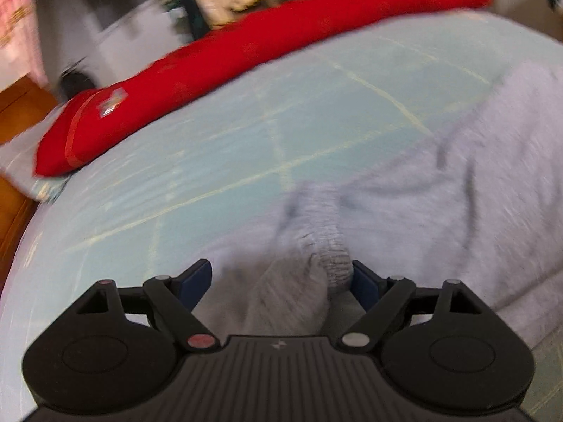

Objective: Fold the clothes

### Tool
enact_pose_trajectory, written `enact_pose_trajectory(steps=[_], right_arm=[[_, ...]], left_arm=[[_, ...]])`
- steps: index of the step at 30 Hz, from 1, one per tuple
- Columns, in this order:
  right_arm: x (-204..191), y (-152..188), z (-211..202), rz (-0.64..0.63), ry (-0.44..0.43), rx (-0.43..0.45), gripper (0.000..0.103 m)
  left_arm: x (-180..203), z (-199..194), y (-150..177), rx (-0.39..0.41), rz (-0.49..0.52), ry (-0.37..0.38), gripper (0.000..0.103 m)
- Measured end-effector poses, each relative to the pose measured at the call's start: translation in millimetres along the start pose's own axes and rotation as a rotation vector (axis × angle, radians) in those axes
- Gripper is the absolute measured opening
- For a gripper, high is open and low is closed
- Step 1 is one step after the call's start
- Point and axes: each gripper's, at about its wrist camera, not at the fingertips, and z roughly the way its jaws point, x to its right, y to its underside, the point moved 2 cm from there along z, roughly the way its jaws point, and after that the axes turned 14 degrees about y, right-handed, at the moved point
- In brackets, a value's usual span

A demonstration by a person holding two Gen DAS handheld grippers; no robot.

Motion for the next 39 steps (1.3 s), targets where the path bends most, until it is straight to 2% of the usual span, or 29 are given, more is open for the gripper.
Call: enact_pose_trajectory(steps=[3, 8, 12, 16, 21, 23, 26, 27, 28, 31, 35, 39], right_arm=[[4, -1, 2, 0.016, -0.004, -0.002, 0.103], [1, -2, 5, 0.022, -0.02, -0.002, 0.103], [-5, -1, 4, 0.004, -0.021, -0.004, 0.103], [-7, -1, 4, -0.003, -0.017, -0.004, 0.103], [-10, 0, 4, -0.015, -0.008, -0.007, 0.103], [-11, 1, 4, -0.022, -0.005, -0.008, 0.103], [-10, 1, 5, -0.017, -0.003, -0.011, 0.103], [-10, 2, 5, -0.015, -0.004, -0.012, 0.103], [-10, 2, 6, -0.015, -0.006, -0.014, 0.103], [-10, 2, 7, -0.016, -0.006, -0.019, 0.103], [-10, 2, 12, -0.013, -0.001, -0.03, 0.103], [-10, 2, 15, -0.016, 0.001, -0.038, 0.103]], left_arm=[[-34, -12, 10, 0.011, -0.111, -0.027, 0.085], [-84, -20, 35, -0.024, -0.264, -0.072, 0.084], [-97, -25, 53, -0.043, -0.322, -0.061, 0.084], [-96, -38, 54, 0.015, -0.343, 0.018, 0.084], [-106, -44, 50, 0.115, -0.456, 0.177, 0.084], [-104, -42, 53, 0.124, -0.49, 0.227, 0.083], [-101, -36, 64, 0.127, -0.553, 0.244, 0.069], [-100, -34, 68, 0.132, -0.574, 0.246, 0.057], [-101, -31, 71, 0.144, -0.601, 0.259, 0.05], [-101, -28, 82, 0.195, -0.687, 0.313, 0.039], [-99, -27, 79, 0.245, -0.688, 0.304, 0.039], [-104, -8, 80, 0.178, -0.71, 0.288, 0.041]])
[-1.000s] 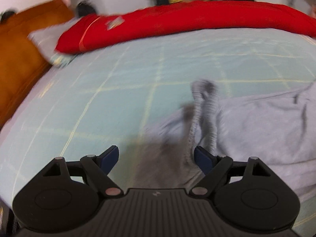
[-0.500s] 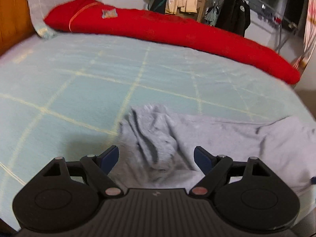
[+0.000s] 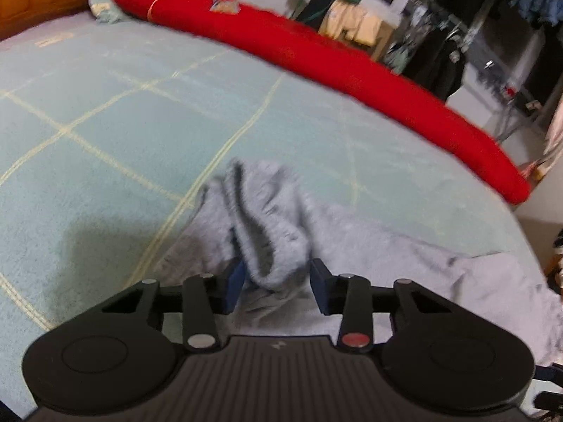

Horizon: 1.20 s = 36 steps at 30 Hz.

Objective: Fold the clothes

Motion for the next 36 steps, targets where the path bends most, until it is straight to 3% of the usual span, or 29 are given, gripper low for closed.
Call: enact_pose_trajectory(steps=[3, 5, 6, 7, 9, 16, 22, 26, 30, 36], right_arm=[[-1, 0, 1, 0.005, -0.006, 0.001, 0.103], [-2, 0, 2, -0.003, -0.005, -0.003, 0.103], [-3, 0, 2, -0.009, -0.001, -0.004, 0.103], [-3, 0, 2, -0.014, 0.0, -0.002, 0.103], [-4, -1, 1, -0.021, 0.0, 0.003, 0.103], [-4, -2, 0, -0.031, -0.003, 0.016, 0.103], [-8, -1, 0, -0.054, -0.011, 0.017, 0.103], [-8, 0, -3, -0.083, -0.01, 0.017, 0.103], [-5, 1, -2, -0.088, -0.007, 0.011, 0.103], [-6, -3, -6, -0.138, -0.01, 0.065, 0.099]], left_arm=[[-8, 10, 0, -0.007, -0.01, 0.033, 0.048], [-8, 14, -4, 0.002, 0.003, 0.04, 0.046], [-7, 15, -6, 0.008, 0.011, 0.039, 0.042], [-7, 15, -10, 0.015, 0.013, 0.035, 0.028], [-3, 9, -16, 0.034, 0.021, 0.03, 0.021], [15, -47, -36, 0.111, 0.104, 0.04, 0.02], [-3, -55, -48, 0.136, 0.021, 0.046, 0.02], [-17, -38, -37, 0.032, 0.012, -0.018, 0.02], [-33, -39, -32, 0.002, -0.031, -0.06, 0.03], [-4, -61, -33, 0.003, 0.108, -0.11, 0.046]])
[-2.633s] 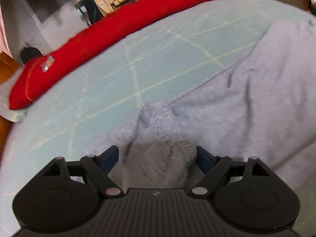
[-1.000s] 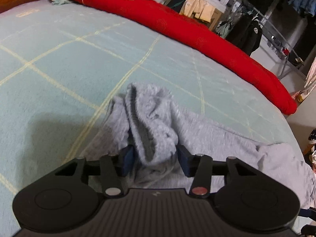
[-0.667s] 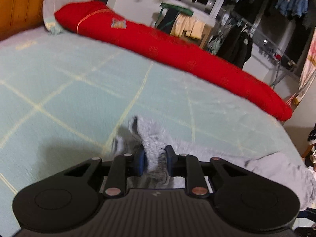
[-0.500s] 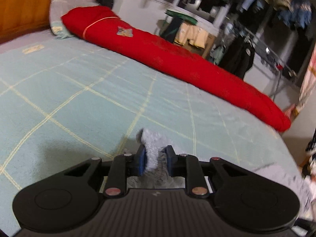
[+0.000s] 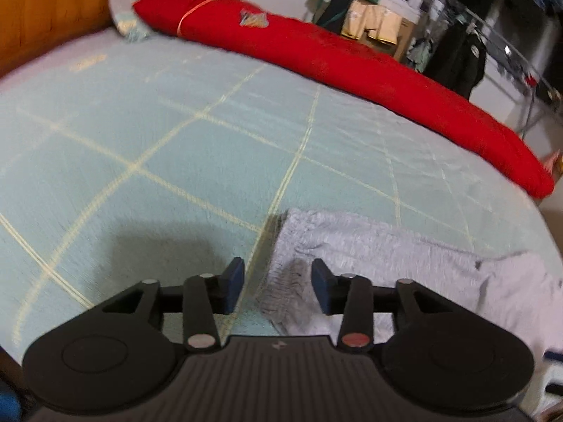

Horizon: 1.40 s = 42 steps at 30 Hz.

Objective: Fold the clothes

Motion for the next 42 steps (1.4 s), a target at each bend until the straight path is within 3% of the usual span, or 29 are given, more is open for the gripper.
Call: enact_pose_trajectory(steps=[4, 6, 11, 15, 19, 24, 30, 32, 35, 38, 42], right_arm=[[0, -12, 5, -0.072, -0.015, 0.006, 0.076], [-1, -21, 9, -0.121, -0.012, 0.003, 0.066], [-3, -49, 16, -0.231, -0.003, 0.024, 0.054], [-6, -79, 32, -0.329, -0.007, 0.034, 0.043], [-6, -118, 62, -0.409, -0.053, 0.0, 0.027], [-7, -148, 117, -0.433, -0.094, -0.077, 0.026], [-10, -129, 160, -0.457, -0.145, -0.169, 0.026], [-7, -110, 159, -0.502, -0.125, -0.18, 0.026], [11, -96, 143, -0.422, -0.135, -0.184, 0.026], [17, -90, 131, -0.43, -0.126, -0.205, 0.027], [12, -90, 126, -0.461, -0.127, -0.227, 0.027]], left_arm=[[41, -8, -3, 0.011, 0.13, 0.06, 0.062], [65, -3, -3, 0.004, 0.195, 0.115, 0.065], [109, 33, -6, -0.051, 0.337, 0.187, 0.065], [131, 62, 2, -0.104, 0.356, 0.284, 0.065], [136, 82, 17, -0.154, 0.362, 0.324, 0.065], [117, 107, 32, -0.256, 0.269, 0.326, 0.065], [98, 86, 51, -0.273, 0.238, 0.349, 0.066], [101, 82, 43, -0.259, 0.253, 0.348, 0.066], [114, 90, 23, -0.212, 0.302, 0.368, 0.067], [123, 110, 10, -0.165, 0.315, 0.408, 0.067], [114, 144, 13, -0.204, 0.232, 0.385, 0.067]])
